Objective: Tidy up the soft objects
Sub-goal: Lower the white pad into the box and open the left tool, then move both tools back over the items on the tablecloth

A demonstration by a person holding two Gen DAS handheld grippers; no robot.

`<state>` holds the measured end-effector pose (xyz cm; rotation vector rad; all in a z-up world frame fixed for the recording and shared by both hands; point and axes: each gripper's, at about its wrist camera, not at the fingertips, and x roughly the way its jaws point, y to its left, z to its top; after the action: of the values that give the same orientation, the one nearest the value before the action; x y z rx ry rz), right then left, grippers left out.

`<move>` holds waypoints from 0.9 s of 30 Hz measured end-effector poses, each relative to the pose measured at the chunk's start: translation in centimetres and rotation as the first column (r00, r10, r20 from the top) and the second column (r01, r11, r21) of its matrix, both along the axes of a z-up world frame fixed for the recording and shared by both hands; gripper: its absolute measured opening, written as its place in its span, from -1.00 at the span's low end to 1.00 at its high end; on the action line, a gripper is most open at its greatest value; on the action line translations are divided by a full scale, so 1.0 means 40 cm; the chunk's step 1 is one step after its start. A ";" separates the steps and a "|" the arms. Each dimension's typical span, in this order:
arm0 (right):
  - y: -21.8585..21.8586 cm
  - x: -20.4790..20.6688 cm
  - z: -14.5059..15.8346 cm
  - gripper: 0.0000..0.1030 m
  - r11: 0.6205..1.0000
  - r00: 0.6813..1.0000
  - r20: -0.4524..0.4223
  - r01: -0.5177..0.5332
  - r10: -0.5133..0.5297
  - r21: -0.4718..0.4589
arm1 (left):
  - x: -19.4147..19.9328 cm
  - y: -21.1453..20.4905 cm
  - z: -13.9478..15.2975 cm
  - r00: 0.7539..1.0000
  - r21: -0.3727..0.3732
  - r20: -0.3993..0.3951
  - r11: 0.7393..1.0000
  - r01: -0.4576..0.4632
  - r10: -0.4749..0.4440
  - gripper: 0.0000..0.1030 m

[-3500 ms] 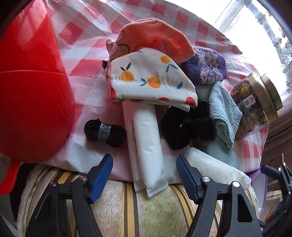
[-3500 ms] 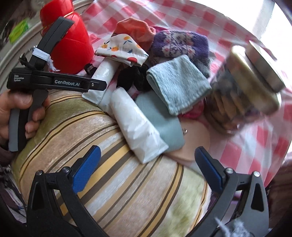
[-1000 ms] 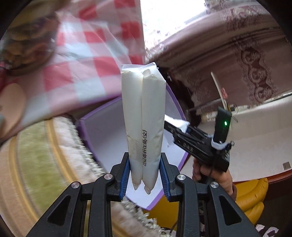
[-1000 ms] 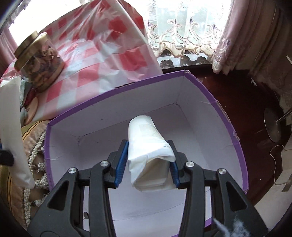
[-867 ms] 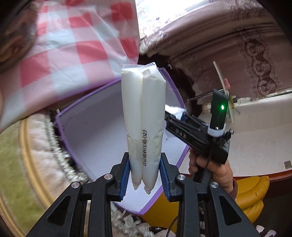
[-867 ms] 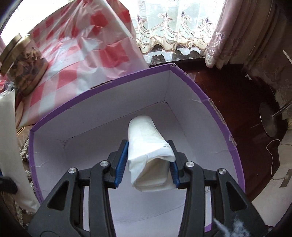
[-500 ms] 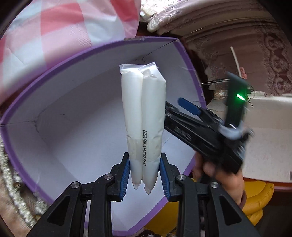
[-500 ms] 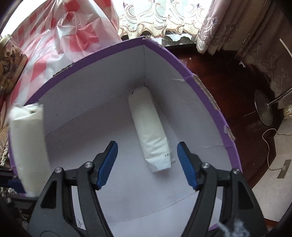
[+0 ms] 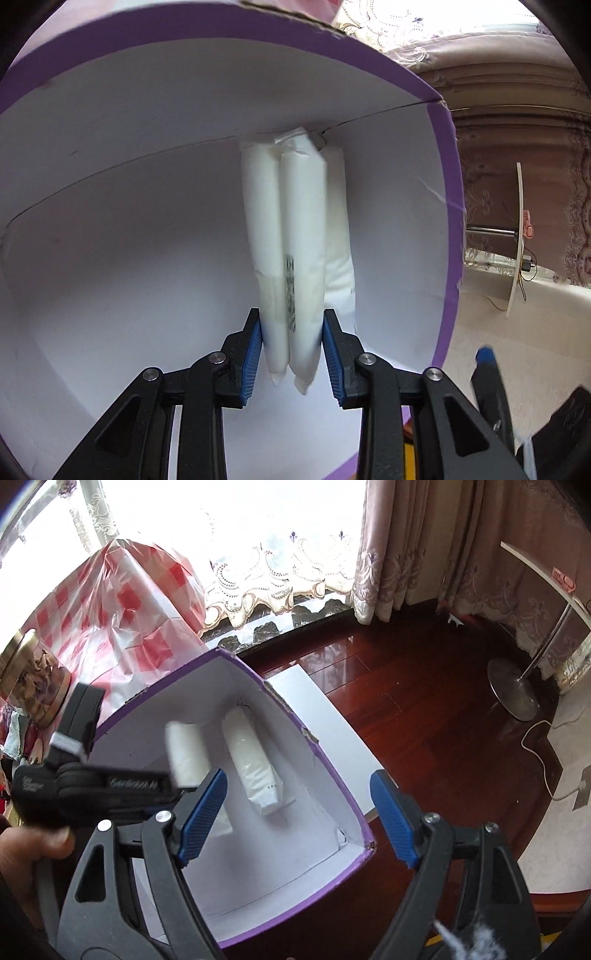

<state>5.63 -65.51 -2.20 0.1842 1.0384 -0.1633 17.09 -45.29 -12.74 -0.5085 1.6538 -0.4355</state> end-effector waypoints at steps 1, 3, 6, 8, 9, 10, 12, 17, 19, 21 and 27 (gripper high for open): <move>-0.003 0.001 -0.006 0.60 1.000 1.000 -0.004 0.000 0.000 0.005 | 0.004 -0.005 -0.007 1.000 0.004 0.008 1.000 -0.008 0.007 -0.32; -0.007 0.000 -0.020 0.60 1.000 1.000 -0.008 -0.003 0.004 0.017 | 0.007 -0.018 -0.027 1.000 -0.018 0.003 1.000 -0.002 0.002 -0.24; -0.004 -0.006 -0.036 0.60 1.000 1.000 -0.012 -0.010 0.010 0.029 | -0.011 -0.001 -0.044 1.000 -0.018 0.002 1.000 -0.019 0.019 0.03; -0.002 -0.007 -0.044 0.60 0.999 1.000 -0.015 -0.010 0.011 0.038 | -0.021 0.005 -0.050 1.000 -0.013 -0.003 1.000 -0.002 0.002 0.06; -0.001 -0.010 -0.045 0.60 0.999 1.000 -0.015 -0.008 0.009 0.040 | -0.030 0.012 -0.046 1.000 -0.014 -0.002 1.000 0.004 -0.004 0.07; 0.000 -0.011 -0.046 0.60 0.999 1.000 -0.015 -0.006 0.006 0.042 | -0.037 -0.001 -0.047 1.000 -0.018 0.007 1.000 0.009 -0.009 0.08; -0.002 -0.013 -0.043 0.60 0.999 1.000 -0.015 0.003 -0.002 0.045 | -0.047 -0.004 -0.026 0.999 -0.034 0.032 0.999 0.022 -0.021 0.17; 0.010 -0.020 -0.005 0.60 1.000 1.000 0.012 -0.002 0.002 0.026 | -0.075 0.022 0.051 0.995 -0.077 0.085 0.995 0.062 -0.055 0.26; 0.019 -0.021 0.012 0.60 1.000 1.000 0.022 -0.001 0.001 0.019 | -0.095 0.042 0.084 0.993 -0.101 0.103 0.992 0.075 -0.064 0.26; 0.031 -0.023 0.030 0.60 1.000 0.999 0.033 -0.003 0.002 0.017 | -0.095 0.037 0.110 0.988 -0.120 0.140 0.989 0.085 -0.068 0.26; 0.108 -0.023 0.092 0.60 0.998 0.995 0.080 -0.063 0.061 0.016 | -0.109 0.184 0.240 0.949 -0.192 0.316 0.978 0.076 -0.012 0.32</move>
<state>4.72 -61.19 1.47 0.1738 0.9650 -0.0894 12.72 -37.93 -3.13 -0.5232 1.3222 -0.6876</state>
